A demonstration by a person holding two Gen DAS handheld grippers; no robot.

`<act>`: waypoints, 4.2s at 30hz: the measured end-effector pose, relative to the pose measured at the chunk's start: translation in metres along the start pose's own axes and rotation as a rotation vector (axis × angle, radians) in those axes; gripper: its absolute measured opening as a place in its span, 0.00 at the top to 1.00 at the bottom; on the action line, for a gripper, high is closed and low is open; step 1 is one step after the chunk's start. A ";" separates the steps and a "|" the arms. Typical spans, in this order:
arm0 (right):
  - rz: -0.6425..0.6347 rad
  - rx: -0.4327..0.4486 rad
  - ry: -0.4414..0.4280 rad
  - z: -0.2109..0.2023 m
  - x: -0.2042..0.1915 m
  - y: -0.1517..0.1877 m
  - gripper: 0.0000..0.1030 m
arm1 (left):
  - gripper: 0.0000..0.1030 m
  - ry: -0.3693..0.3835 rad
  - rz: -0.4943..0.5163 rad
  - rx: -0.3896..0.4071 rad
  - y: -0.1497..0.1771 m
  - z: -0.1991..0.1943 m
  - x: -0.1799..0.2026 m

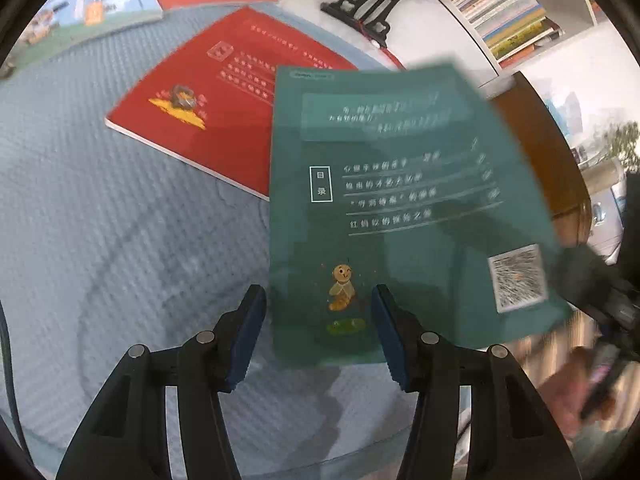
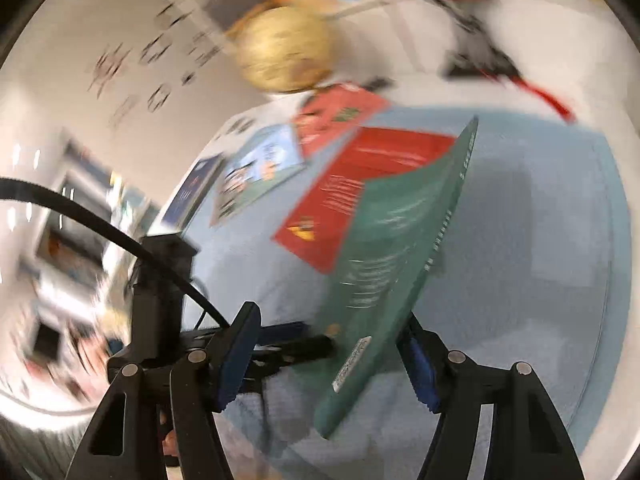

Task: Organize books

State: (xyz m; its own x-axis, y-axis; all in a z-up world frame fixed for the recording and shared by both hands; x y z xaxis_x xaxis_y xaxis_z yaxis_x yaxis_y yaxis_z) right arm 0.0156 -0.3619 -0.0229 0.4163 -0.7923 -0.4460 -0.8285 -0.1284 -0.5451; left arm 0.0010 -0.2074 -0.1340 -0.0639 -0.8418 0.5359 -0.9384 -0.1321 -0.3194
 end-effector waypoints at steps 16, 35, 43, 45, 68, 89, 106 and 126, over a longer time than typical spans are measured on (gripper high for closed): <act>-0.127 -0.176 -0.114 0.082 -0.082 0.029 0.32 | 0.51 -0.416 -0.388 0.306 0.057 -0.175 -0.168; -0.075 -0.192 0.082 0.154 -0.037 0.031 0.48 | 0.50 -0.435 -0.052 0.109 -0.035 -0.067 -0.115; -0.062 -0.215 0.038 0.145 -0.029 0.036 0.47 | 0.50 -0.318 -0.033 0.085 0.011 -0.068 -0.086; -0.061 -0.245 0.007 0.136 -0.023 0.045 0.45 | 0.50 -0.269 -0.052 0.081 0.029 -0.073 -0.082; -0.001 -0.215 0.048 0.088 -0.011 0.097 0.44 | 0.71 0.041 -0.169 0.191 0.061 -0.111 -0.052; 0.483 -0.251 -0.320 0.085 0.052 0.088 0.22 | 0.91 0.352 -0.450 0.213 0.029 -0.085 -0.064; 0.283 -0.132 -0.190 0.081 0.022 0.073 0.72 | 0.91 0.207 -0.377 0.130 0.043 -0.076 -0.064; -0.183 -0.079 0.060 0.051 -0.145 0.120 0.72 | 0.90 -0.033 -0.017 0.187 0.100 -0.183 -0.041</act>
State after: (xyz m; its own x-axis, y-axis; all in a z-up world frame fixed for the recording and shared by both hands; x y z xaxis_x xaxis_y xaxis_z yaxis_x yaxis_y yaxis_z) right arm -0.1247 -0.2320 -0.0595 0.5416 -0.7853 -0.2998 -0.7688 -0.3185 -0.5545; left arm -0.1521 -0.0899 -0.0446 -0.0347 -0.8549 0.5176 -0.8597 -0.2386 -0.4517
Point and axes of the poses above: each gripper's, at about its wrist camera, not at the fingertips, and z roughly the way its jaws point, x to its right, y to its underside, the point moved 1 cm from there along z, roughly the way its jaws point, and after that the axes turned 3 degrees about x, right-handed, at the moved point
